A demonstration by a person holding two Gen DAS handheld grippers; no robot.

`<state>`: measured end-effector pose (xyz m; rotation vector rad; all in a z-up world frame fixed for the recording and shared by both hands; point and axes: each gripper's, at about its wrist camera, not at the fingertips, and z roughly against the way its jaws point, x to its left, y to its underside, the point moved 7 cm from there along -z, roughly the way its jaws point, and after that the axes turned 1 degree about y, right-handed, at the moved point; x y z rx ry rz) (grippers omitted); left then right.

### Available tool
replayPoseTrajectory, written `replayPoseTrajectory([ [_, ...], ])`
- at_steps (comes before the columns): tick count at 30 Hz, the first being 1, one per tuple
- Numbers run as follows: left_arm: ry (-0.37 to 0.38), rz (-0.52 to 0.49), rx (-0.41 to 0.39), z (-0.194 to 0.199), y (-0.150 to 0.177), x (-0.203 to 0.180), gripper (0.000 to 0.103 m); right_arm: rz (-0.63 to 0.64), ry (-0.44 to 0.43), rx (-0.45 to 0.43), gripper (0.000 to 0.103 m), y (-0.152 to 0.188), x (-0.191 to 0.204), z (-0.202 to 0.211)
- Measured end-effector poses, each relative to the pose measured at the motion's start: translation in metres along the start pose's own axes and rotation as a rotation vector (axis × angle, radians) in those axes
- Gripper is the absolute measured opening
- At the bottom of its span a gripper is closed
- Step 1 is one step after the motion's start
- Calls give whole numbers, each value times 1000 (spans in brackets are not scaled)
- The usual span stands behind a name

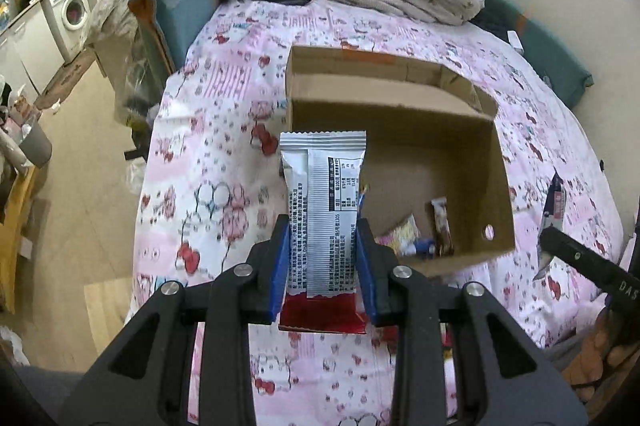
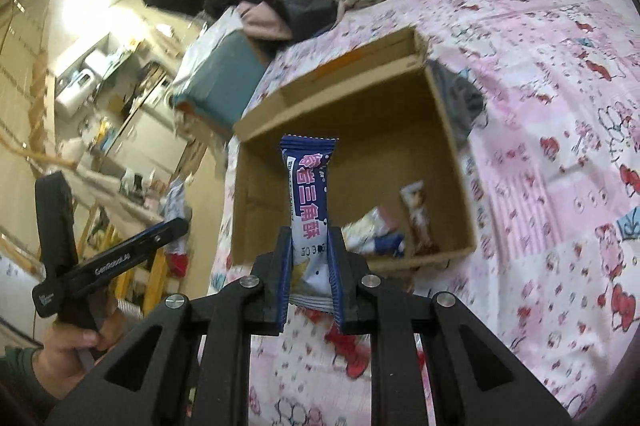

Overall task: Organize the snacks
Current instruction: 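Carry both bars over the box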

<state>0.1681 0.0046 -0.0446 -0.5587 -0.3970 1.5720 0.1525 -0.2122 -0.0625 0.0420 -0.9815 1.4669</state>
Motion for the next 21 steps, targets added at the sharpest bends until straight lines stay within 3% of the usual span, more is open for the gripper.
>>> replayPoseTrajectory([
  [11,2,-73,-25,-38,-33,-36,27,-44,66,-10,18,-43,-38,-30],
  [18,3,-130,-12,-75,-26,-50,27,-70,133,48,18,-35,-58,-54],
  [21,33,-120,29,-90,-19,-51,27,-60,183,91,18,-26,-66,-64],
])
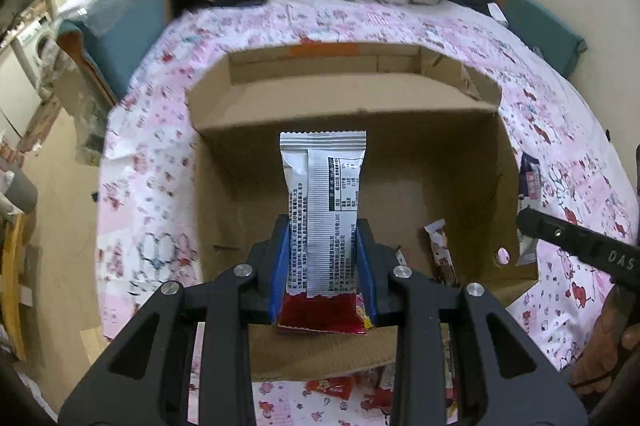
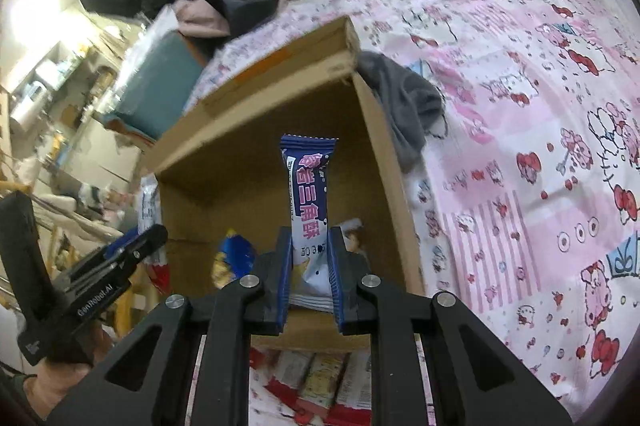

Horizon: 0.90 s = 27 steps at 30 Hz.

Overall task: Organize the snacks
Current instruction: 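Carry both bars over the box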

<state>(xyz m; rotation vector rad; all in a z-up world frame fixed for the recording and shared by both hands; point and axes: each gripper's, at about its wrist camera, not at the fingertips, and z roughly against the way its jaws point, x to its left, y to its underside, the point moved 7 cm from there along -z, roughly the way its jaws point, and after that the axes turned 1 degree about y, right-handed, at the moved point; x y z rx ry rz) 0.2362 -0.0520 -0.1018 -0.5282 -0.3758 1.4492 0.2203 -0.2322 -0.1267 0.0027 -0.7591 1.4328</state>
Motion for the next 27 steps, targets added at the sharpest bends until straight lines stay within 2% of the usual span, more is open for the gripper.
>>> replayPoseTrajectory([
  [3,32,26,45,-11,6,-1,27,-26,3,32,18,6,-6,-10],
  [7,9,-6,34,-16,8,-2,27,-47,-29,34,18,10,-4,-14],
  [15,20,21,22,-14,5,3,27,-25,-44,57,18,15,5,-22],
  [23,47,-12,13,-13,7,-8,27,-18,-65,45,19,14,11,-21],
  [27,33,-30,3,-11,7,-12,29,-37,-81,43,21,13,11,-21],
])
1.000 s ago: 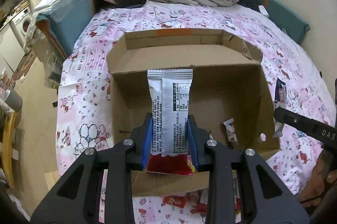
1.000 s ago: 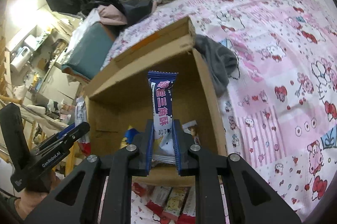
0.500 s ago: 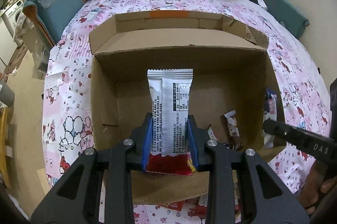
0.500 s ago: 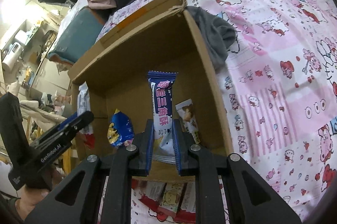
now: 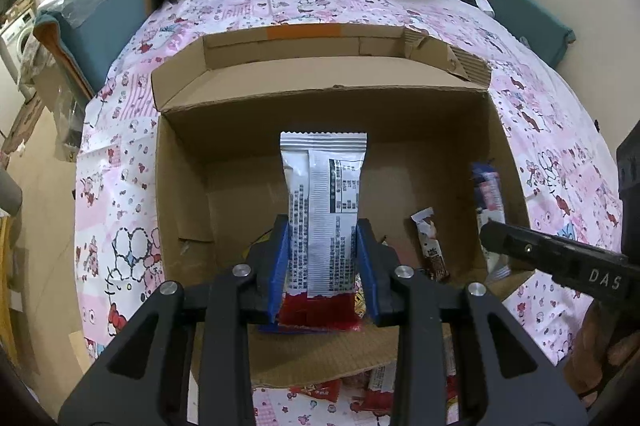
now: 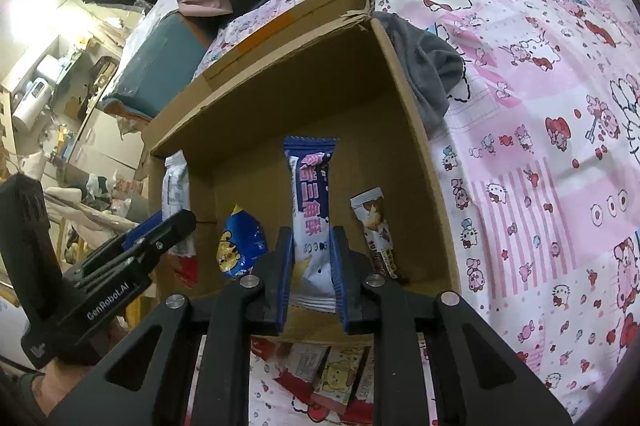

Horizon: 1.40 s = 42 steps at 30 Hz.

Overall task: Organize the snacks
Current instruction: 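Carry both bars over the box, then open both tools to drop the bars into the box, then move both tools back to the snack row and grasp a white-red bar with right tool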

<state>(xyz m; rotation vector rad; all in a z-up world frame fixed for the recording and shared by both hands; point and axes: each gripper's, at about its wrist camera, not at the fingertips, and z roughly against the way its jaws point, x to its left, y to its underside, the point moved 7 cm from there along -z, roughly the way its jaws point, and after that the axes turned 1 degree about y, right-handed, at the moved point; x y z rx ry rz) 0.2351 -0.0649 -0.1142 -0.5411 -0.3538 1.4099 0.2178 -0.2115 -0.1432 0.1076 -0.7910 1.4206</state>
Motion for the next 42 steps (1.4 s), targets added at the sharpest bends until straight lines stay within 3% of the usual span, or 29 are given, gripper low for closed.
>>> replayPoseTrajectory([
  [2,-4,-6,0,1,0,0,35,-1,-2,-2,21,0,0,0],
  [5,-1,8,-18,5,-1,2,60,-3,-13,-5,21,-2,1,2],
  [7,9,23,-34,9,-3,4,82,-4,-8,-6,23,-3,0,2],
  [8,10,28,-36,10,-3,6,84,-9,-6,-6,27,-3,0,2],
  [9,15,33,-40,11,-4,7,84,-15,-3,-7,40,-3,-1,2],
  [10,18,37,-38,12,-4,7,84,-26,-4,-17,60,-4,-3,4],
  [11,19,39,-35,12,-3,7,84,-29,2,-33,65,-6,-3,6],
  [27,14,98,-97,46,-1,27,84,8,22,-93,65,-1,4,33],
  [32,15,164,-106,61,7,43,85,23,26,-111,78,12,8,51],
  [34,13,188,-93,64,14,48,96,29,38,-135,90,15,8,59],
  [36,17,199,-88,67,19,50,99,9,65,-167,97,20,3,67],
  [42,14,198,-76,78,35,51,100,-19,107,-185,102,39,-4,77],
])
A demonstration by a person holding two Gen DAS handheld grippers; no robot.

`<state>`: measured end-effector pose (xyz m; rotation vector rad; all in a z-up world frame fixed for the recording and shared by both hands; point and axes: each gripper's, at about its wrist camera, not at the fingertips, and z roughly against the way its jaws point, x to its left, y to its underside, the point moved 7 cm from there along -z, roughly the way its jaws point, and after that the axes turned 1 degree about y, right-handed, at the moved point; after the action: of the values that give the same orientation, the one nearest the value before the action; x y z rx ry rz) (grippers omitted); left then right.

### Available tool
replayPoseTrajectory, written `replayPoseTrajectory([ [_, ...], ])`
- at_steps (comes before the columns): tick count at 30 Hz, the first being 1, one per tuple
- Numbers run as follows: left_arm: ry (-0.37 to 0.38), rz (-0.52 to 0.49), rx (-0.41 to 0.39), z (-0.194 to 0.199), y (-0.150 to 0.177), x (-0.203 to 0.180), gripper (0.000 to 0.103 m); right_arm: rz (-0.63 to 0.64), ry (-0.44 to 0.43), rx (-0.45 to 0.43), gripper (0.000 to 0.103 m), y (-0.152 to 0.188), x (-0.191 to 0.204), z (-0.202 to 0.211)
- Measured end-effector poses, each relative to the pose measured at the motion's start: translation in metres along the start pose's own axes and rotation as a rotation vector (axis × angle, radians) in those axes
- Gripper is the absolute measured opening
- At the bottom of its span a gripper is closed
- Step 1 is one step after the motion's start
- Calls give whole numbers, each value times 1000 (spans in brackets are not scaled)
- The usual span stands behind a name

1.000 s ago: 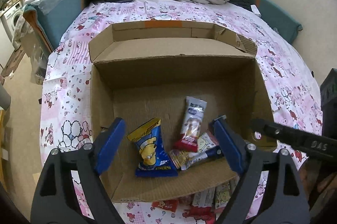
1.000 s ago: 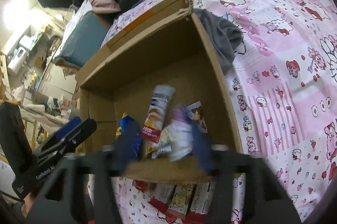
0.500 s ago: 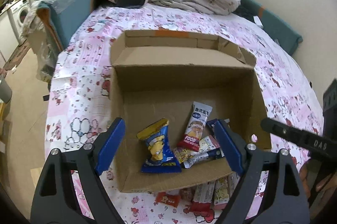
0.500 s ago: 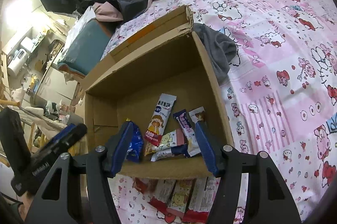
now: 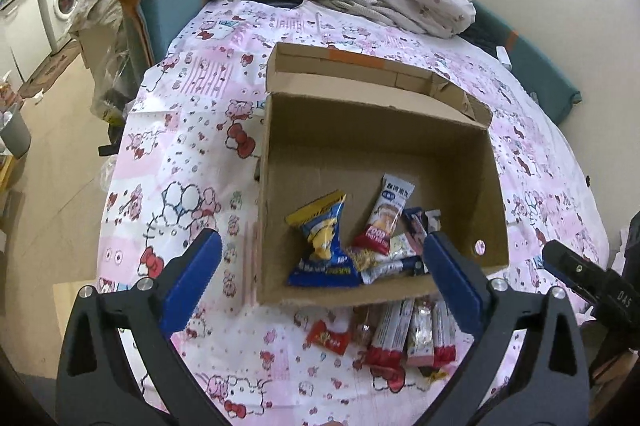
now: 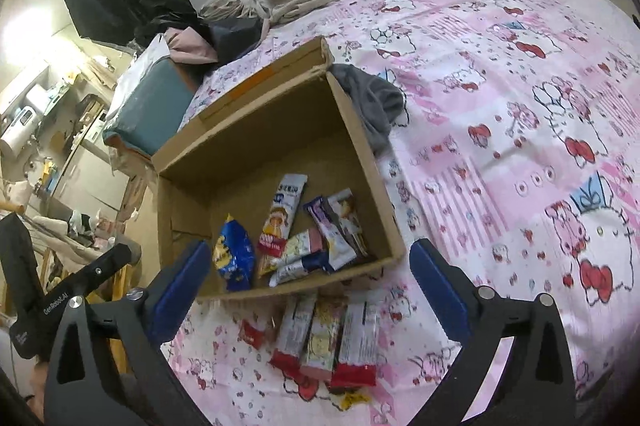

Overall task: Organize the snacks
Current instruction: 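Move both tools back to the snack row and grasp a white-red bar with right tool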

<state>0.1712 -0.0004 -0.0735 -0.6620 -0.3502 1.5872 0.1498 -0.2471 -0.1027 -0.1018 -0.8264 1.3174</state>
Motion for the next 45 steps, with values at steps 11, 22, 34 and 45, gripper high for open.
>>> replayPoseTrajectory([
  [11,-40,-6,40,8,34,8,100,-11,25,73,102,33,-8,7],
  [22,-90,5,91,4,59,20,100,-225,127,309,76,68,-61,-27],
  [34,-92,38,133,-5,61,24,100,-93,207,489,55,91,-47,-87],
  [45,-85,62,169,-14,68,28,100,69,260,537,34,105,-30,-112],
])
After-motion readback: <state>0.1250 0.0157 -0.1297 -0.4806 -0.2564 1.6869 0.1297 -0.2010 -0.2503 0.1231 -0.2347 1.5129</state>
